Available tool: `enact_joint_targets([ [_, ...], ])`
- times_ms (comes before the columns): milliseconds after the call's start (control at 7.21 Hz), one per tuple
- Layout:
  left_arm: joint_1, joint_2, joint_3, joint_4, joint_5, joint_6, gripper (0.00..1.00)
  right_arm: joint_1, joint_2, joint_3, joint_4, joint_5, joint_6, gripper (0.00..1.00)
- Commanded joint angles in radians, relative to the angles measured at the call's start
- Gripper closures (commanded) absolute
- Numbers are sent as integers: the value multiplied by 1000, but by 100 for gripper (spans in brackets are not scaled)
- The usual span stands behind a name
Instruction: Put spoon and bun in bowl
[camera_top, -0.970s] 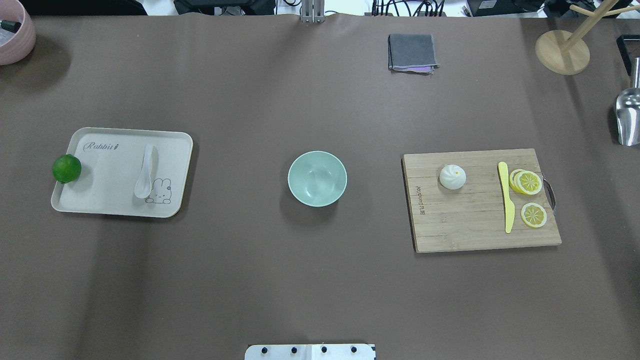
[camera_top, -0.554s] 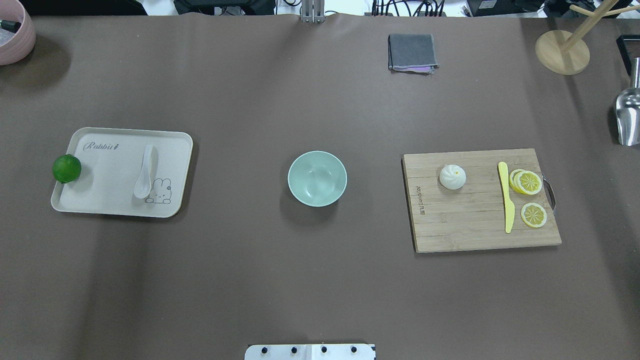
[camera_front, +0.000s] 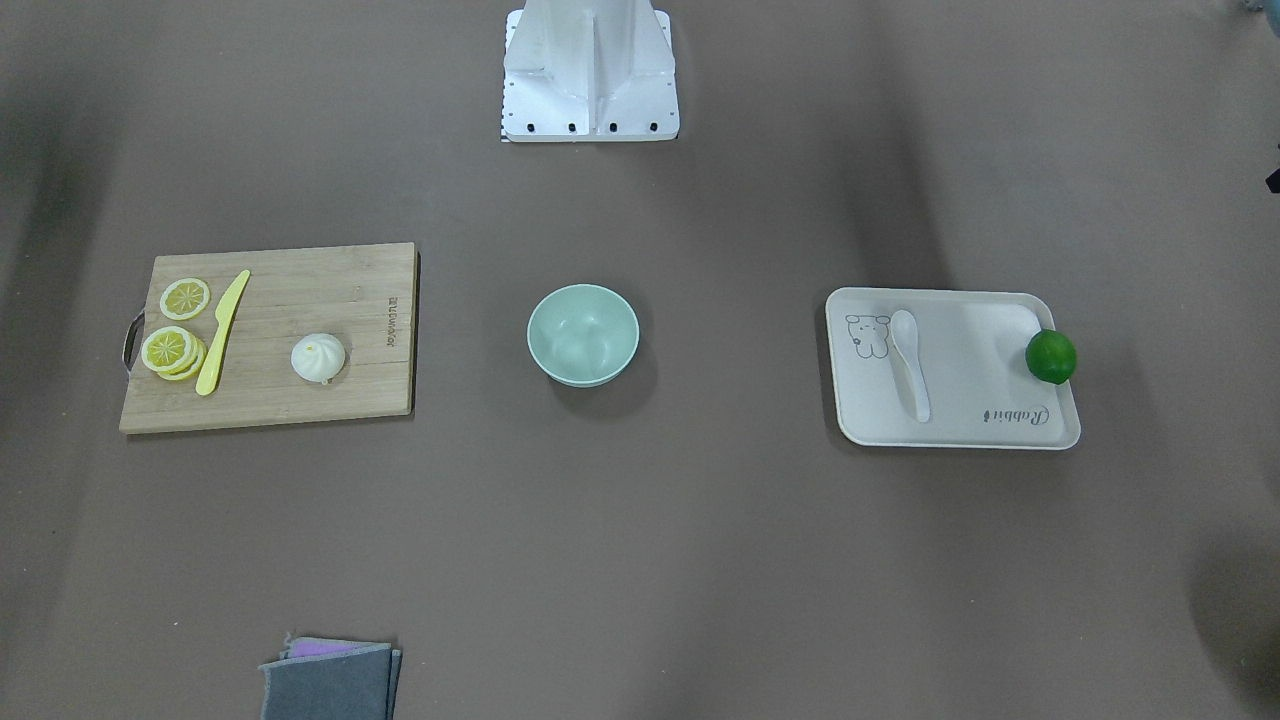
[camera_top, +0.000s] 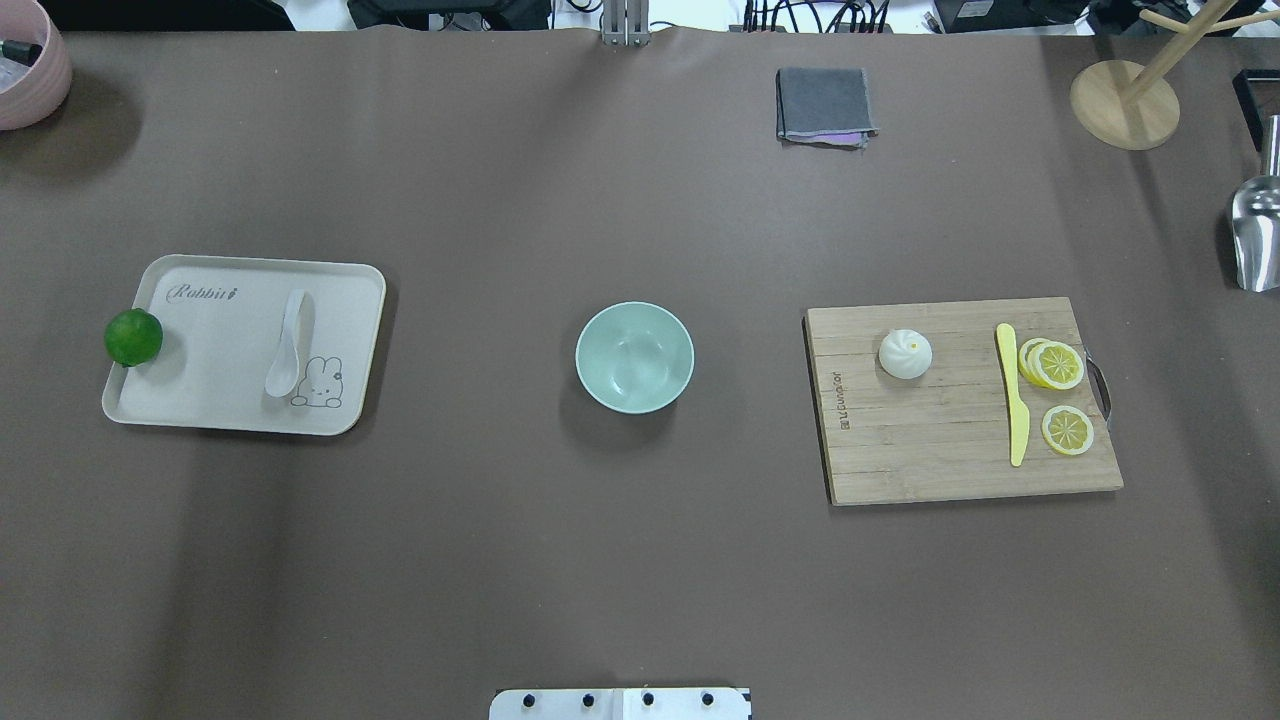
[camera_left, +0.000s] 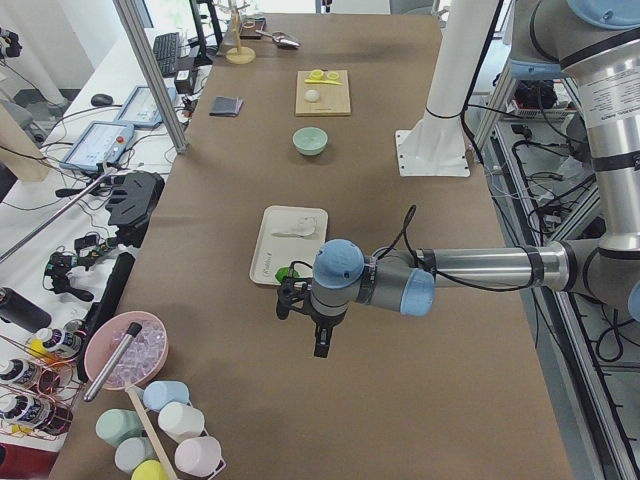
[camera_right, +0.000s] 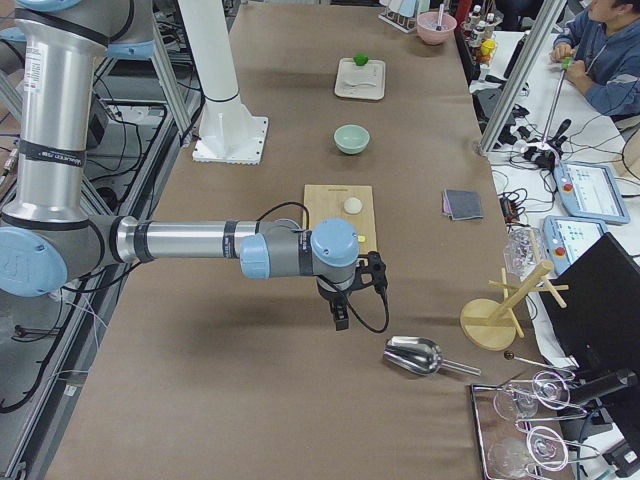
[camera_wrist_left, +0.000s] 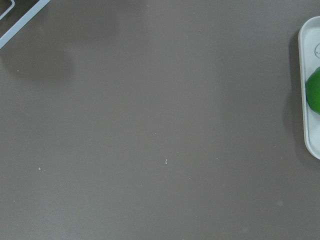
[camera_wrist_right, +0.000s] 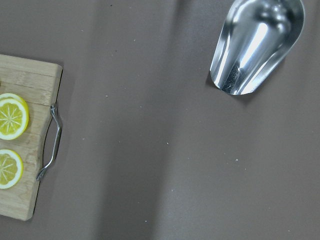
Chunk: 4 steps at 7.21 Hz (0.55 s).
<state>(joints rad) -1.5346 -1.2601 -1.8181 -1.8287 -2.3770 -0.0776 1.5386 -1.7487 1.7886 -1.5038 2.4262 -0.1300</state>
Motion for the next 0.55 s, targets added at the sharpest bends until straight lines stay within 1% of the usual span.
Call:
enact_joint_targets([
  [0, -1, 1, 2, -1, -2, -2, 2, 0, 0, 0, 1, -7, 0, 0],
  [139, -1, 1, -1, 0, -2, -4, 2, 0, 0, 0, 1, -9, 1, 0],
  [277, 1, -7, -12, -1, -11, -48, 2, -2, 2, 6, 1, -7, 35, 0],
  [416, 10, -46, -15, -7, -11, -130, 2, -2, 2, 15, 1, -6, 67, 0],
])
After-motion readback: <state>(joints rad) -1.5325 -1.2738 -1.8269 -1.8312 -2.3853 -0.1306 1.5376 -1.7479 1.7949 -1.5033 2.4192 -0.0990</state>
